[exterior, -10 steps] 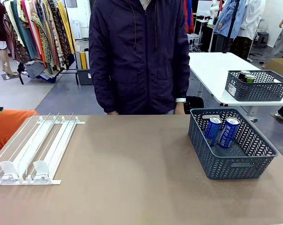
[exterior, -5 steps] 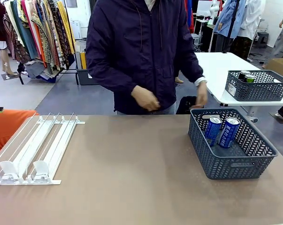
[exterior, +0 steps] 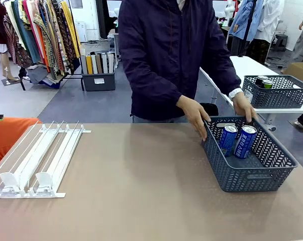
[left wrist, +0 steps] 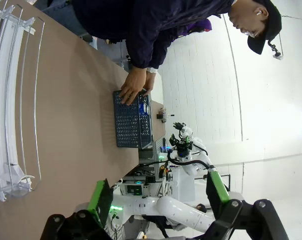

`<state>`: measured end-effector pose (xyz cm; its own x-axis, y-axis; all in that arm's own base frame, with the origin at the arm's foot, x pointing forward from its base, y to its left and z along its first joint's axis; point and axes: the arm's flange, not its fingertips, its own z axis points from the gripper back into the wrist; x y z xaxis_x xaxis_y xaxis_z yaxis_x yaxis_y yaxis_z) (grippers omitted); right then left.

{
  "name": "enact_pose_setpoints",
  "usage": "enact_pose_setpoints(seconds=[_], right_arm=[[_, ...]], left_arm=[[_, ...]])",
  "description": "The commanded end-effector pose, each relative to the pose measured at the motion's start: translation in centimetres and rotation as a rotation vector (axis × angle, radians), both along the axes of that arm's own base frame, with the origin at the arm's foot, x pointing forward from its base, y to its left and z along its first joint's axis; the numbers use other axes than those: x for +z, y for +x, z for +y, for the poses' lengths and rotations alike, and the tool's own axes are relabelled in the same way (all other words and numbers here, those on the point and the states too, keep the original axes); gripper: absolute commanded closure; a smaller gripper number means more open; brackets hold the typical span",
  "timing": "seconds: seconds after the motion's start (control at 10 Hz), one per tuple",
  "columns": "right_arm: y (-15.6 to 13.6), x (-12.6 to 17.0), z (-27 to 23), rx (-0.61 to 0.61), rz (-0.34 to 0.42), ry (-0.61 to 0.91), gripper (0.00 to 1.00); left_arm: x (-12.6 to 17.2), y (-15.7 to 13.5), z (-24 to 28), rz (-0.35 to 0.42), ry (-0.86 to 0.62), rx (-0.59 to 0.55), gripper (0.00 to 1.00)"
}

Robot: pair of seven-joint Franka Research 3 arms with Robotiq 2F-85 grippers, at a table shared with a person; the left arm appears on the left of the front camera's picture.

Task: Retrieve and store the cans from the dispenser.
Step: Pick up one can from the Automatic Can Dispenser and place it in the middle of the table.

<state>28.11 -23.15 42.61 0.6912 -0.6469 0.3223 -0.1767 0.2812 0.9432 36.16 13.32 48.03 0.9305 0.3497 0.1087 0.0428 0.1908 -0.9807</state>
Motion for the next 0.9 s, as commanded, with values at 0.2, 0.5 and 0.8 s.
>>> enact_pose_setpoints(seconds=[0.2,0.5,0.8], right_arm=[[0.19,0.50,0.01,-0.006,-0.004,0.017,0.00],[0.19,0.50,0.01,-0.006,-0.004,0.017,0.00],[0.19,0.50,0.01,-0.006,-0.004,0.017,0.00]], left_arm=[[0.33,-0.01,-0.15,0.005,-0.022,0.007,0.00],[0.33,-0.01,-0.15,0.005,-0.022,0.007,0.00],[0.33,-0.01,-0.15,0.005,-0.022,0.007,0.00]])
